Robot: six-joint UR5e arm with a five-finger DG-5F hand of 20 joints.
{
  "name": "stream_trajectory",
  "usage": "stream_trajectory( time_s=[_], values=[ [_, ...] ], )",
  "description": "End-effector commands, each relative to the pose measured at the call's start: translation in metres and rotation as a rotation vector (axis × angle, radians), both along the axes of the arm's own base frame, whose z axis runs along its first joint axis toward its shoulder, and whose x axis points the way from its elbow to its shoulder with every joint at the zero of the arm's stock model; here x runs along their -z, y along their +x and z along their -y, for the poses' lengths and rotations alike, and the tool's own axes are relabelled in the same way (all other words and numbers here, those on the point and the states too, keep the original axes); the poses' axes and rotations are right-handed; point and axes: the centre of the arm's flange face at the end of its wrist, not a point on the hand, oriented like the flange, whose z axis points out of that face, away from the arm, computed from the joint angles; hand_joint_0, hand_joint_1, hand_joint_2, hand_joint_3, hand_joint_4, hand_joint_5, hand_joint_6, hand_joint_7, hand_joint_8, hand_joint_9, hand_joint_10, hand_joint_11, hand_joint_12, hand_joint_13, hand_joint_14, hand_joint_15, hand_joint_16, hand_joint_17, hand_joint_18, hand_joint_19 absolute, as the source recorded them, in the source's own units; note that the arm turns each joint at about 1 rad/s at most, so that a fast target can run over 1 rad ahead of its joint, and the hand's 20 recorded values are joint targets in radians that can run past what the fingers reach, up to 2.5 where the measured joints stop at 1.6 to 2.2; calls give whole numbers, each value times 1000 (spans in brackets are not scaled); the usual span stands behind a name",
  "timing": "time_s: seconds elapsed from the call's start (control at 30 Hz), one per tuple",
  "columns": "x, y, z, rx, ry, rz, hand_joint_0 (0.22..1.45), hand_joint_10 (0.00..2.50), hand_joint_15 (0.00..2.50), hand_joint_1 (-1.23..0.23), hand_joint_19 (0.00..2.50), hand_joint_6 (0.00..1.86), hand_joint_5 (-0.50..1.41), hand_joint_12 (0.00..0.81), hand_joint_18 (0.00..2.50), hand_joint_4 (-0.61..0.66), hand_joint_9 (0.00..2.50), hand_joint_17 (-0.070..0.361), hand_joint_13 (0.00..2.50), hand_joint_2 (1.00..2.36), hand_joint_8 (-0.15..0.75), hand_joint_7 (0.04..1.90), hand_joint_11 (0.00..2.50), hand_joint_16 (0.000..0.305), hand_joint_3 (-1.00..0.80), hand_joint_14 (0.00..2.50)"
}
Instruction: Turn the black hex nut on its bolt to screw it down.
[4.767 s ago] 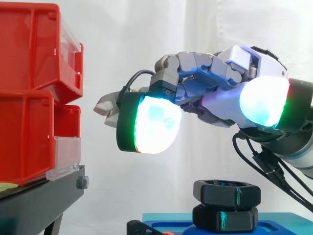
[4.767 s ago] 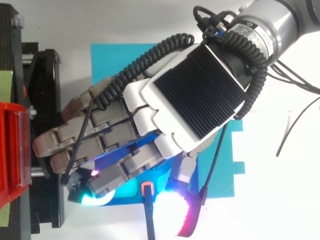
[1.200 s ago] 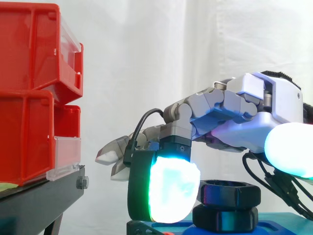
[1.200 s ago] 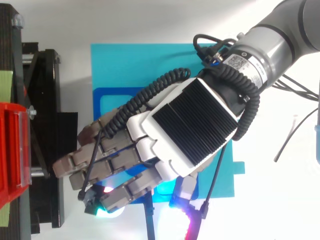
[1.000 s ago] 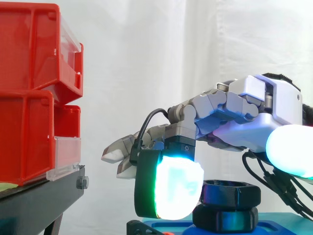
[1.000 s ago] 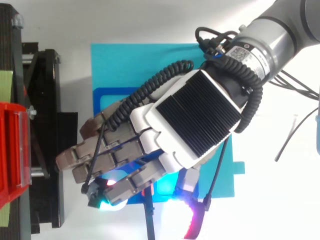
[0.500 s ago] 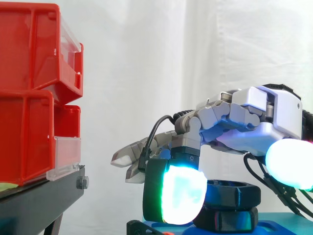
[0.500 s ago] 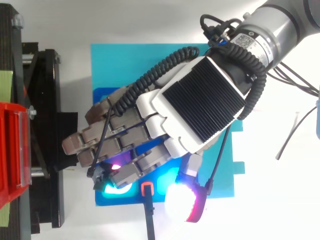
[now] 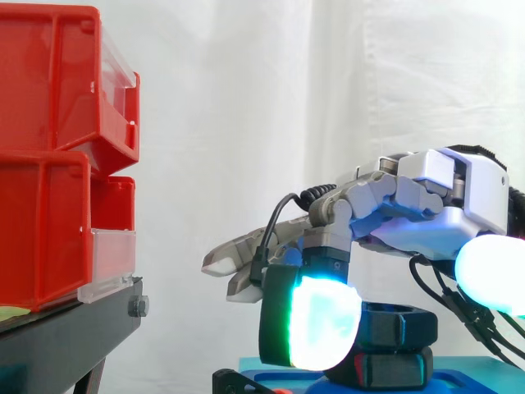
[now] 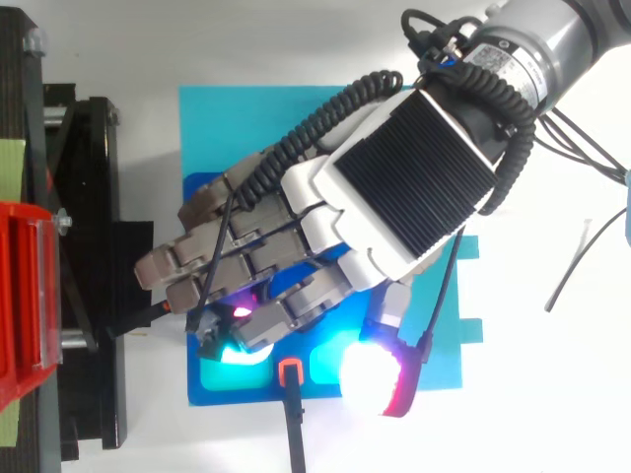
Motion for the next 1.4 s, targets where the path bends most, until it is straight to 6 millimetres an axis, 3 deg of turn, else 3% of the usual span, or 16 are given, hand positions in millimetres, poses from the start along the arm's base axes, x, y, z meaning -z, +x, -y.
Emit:
stream_trajectory(
  time_s=[0.0,0.3,0.67,1.37],
  values=[
    [-2,-1,6,-18,1,11,499,5,186,-226,610,697,-94,356,604,340,641,129,578,1000,342,827,200,57,-500,9],
    [-6,-3,23,-30,5,38,498,7,183,-227,613,695,-94,357,608,349,646,129,580,1000,345,824,200,58,-500,7],
    [-5,-3,23,-31,5,38,501,5,180,-248,612,692,-94,357,610,340,650,129,579,1000,346,833,195,57,-500,7],
    [-2,-10,42,-21,-6,45,503,5,183,-261,613,685,-92,356,618,346,654,129,586,1000,342,854,196,57,-500,7]
  ],
)
